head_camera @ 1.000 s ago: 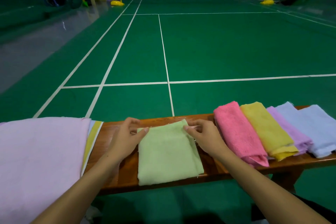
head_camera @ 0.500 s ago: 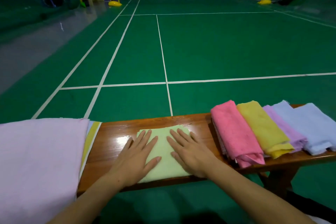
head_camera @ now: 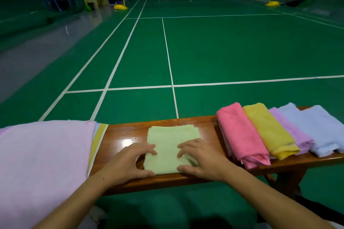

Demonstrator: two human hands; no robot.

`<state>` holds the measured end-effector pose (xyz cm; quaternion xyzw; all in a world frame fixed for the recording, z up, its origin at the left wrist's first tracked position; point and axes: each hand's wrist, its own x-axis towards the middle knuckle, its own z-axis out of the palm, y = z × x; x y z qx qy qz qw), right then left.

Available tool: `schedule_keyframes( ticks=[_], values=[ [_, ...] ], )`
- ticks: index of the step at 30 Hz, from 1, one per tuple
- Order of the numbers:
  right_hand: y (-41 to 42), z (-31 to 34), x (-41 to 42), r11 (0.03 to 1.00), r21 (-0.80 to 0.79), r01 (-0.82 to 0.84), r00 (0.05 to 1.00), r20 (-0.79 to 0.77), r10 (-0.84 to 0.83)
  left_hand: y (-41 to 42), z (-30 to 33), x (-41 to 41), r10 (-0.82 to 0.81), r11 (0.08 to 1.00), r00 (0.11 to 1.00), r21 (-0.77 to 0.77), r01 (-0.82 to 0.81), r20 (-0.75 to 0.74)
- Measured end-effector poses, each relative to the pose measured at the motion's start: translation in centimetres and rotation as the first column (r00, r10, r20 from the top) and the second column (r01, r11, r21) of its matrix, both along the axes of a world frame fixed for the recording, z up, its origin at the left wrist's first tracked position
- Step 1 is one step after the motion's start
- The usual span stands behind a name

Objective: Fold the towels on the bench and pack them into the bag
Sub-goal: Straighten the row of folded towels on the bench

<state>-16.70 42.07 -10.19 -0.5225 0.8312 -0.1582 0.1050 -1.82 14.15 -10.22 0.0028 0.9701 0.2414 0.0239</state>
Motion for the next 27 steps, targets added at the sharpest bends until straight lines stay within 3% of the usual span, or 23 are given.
schedule_keyframes(
  ticks=[3, 9, 11, 14, 17, 21, 25, 27],
  values=[
    [-0.2, 0.2, -0.3, 1.000, 0.026, -0.007, 0.998, -0.062, 0.008, 0.1, 0.2, -0.2, -0.025, 0.997, 1.000, -0.080, 0.025, -0.001],
    [-1.0, 0.5, -0.6, 0.994, 0.102, -0.026, 0.976, -0.212, 0.047, 1.0, -0.1, -0.9, -0.147, 0.895, 0.977, -0.440, 0.067, -0.152],
    [-1.3, 0.5, -0.7, 0.993, 0.117, -0.022, 0.971, -0.234, 0.049, 1.1, -0.1, -1.1, -0.136, 0.887, 0.974, -0.460, 0.037, -0.184],
    [-1.4, 0.5, -1.0, 0.999, 0.008, 0.036, 0.986, -0.165, -0.034, 0.9, 0.1, -1.3, 0.003, 0.954, 0.974, -0.292, -0.071, -0.227],
    [-1.1, 0.6, -1.4, 0.982, -0.084, 0.169, 0.986, 0.022, -0.168, 0.6, 0.4, -1.4, 0.140, 0.987, 0.974, -0.048, -0.151, -0.180],
    [-0.8, 0.7, -1.7, 0.920, -0.183, 0.346, 0.918, 0.269, -0.292, 0.1, 0.2, -1.5, 0.234, 0.961, 0.965, 0.178, -0.210, -0.122],
    [-1.0, 0.6, -2.1, 0.873, -0.240, 0.424, 0.872, 0.370, -0.321, 0.9, 0.7, -1.7, 0.312, 0.903, 0.947, 0.331, -0.274, -0.070],
    [-1.3, 0.5, -2.2, 0.865, -0.236, 0.442, 0.863, 0.375, -0.339, 1.2, 0.7, -1.8, 0.334, 0.894, 0.941, 0.337, -0.295, -0.062]
  ],
)
